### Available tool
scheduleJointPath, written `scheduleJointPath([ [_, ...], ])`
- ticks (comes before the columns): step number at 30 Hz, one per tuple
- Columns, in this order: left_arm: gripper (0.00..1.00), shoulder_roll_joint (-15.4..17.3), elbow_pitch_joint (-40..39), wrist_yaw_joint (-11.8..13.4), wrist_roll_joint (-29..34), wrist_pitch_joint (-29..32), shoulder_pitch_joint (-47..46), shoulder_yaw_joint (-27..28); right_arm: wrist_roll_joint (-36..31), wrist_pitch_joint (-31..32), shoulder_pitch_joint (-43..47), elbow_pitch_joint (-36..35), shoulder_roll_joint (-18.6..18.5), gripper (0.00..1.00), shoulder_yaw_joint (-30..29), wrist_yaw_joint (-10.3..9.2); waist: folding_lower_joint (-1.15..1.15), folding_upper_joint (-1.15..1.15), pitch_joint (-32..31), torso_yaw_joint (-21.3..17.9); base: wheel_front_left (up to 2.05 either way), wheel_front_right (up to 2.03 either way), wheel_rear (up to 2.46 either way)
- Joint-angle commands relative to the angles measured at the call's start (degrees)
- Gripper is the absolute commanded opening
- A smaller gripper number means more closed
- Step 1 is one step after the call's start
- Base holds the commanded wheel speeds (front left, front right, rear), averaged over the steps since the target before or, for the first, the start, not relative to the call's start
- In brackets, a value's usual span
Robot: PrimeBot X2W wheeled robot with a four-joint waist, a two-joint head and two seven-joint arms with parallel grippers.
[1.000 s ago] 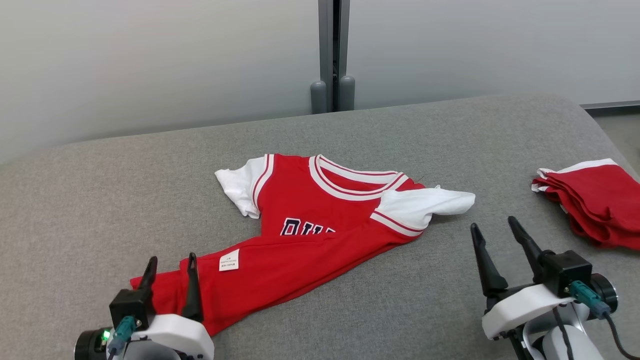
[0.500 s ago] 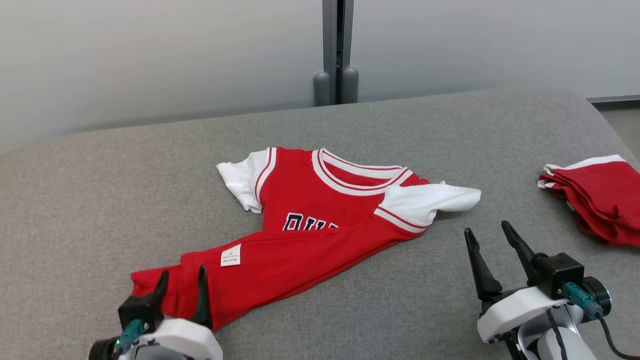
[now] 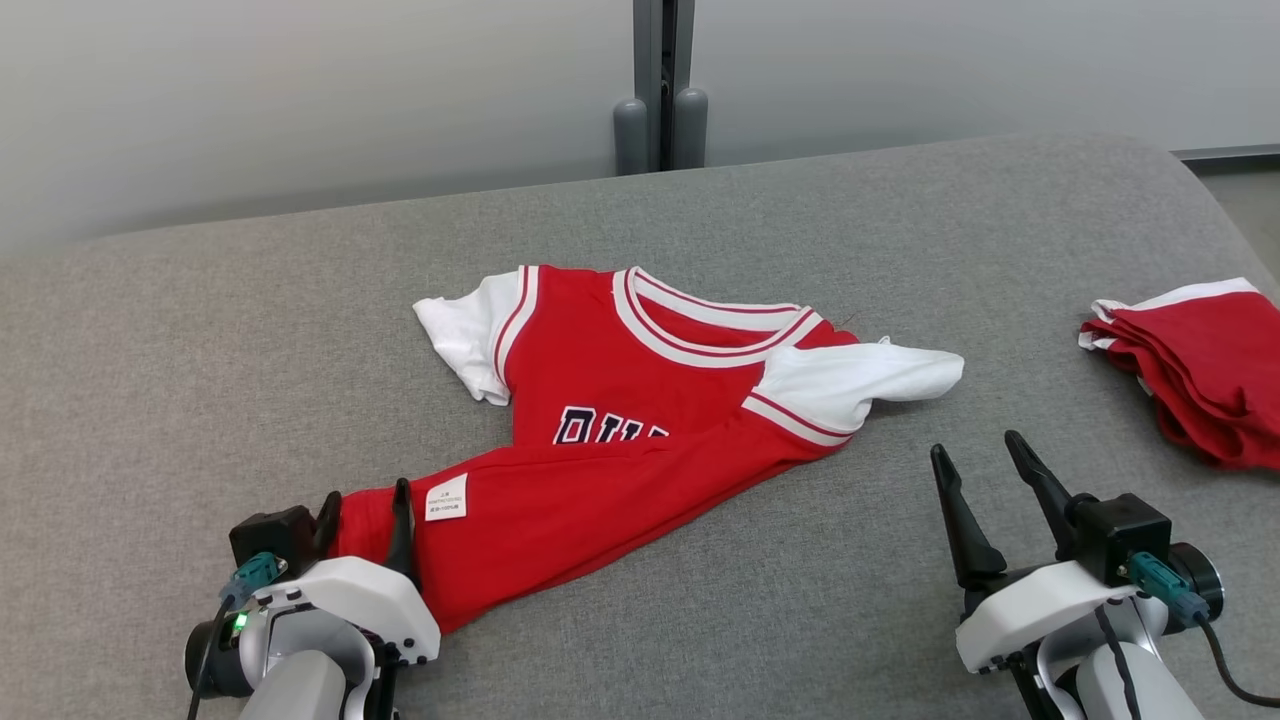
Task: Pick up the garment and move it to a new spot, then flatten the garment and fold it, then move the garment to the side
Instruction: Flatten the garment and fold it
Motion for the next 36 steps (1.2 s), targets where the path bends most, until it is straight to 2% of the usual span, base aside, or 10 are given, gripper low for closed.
scheduleJointPath([
  [1,1.0,0.3,0.6,-0.3,-0.7,-0.1,-0.7,0.0,0.5,0.0,-0.5,0.0,-0.3,1.0,-0.1,-0.02,0.0,0.0,0.1,-0.1,0.0,0.0,0.0],
  [12,1.0,0.3,5.5,-1.0,-5.2,-0.1,-3.4,-3.0,0.7,0.0,-0.7,0.3,-0.1,1.0,-0.5,-0.02,0.0,0.0,0.3,0.4,0.0,0.0,0.0],
  [14,0.71,0.3,4.9,-1.0,-5.2,-0.1,-3.2,-3.5,0.8,0.0,-0.6,0.3,0.0,1.0,-0.5,-0.02,0.0,0.0,0.2,0.5,0.0,0.0,0.0],
  [15,0.37,0.3,4.5,-1.1,-5.2,-0.1,-3.1,-3.5,0.8,0.0,-0.6,0.3,-0.1,1.0,-0.5,-0.02,0.0,0.0,0.2,0.6,0.0,0.0,0.0],
  [16,0.25,0.3,4.0,-1.0,-4.7,-0.1,-3.1,-3.7,0.8,0.0,-0.5,0.3,0.0,1.0,-0.4,-0.02,0.0,0.0,0.2,0.6,0.0,0.0,0.0],
  [17,0.0,0.3,3.8,-0.9,-4.4,-0.1,-3.0,-3.8,0.9,0.0,-0.5,0.4,0.0,1.0,-0.3,-0.02,0.0,0.0,0.2,0.6,0.0,0.0,0.0],
  [28,0.0,1.3,0.5,-1.1,-1.0,-0.1,-4.3,-3.9,1.6,0.0,-1.1,0.6,-0.3,1.0,-0.6,-0.02,0.0,0.0,0.5,0.2,0.0,0.0,0.0],
  [33,0.0,2.3,-5.7,-3.2,4.1,-0.1,-10.7,-5.3,2.0,0.0,-1.6,0.9,-0.1,1.0,-0.8,-0.02,0.0,0.0,1.0,-0.3,0.0,0.0,0.0],
  [34,0.0,2.4,-8.6,-4.8,5.5,-0.1,-13.7,-5.7,2.2,0.0,-1.9,1.1,0.0,1.0,-0.8,-0.02,0.0,0.0,1.1,-0.7,0.0,0.0,0.0],
  [36,0.0,2.3,-10.8,-5.4,7.0,-0.1,-15.9,-5.7,2.1,0.0,-2.0,1.1,0.1,1.0,-1.0,-0.02,0.0,0.0,1.2,-1.0,0.0,0.0,0.0],
])
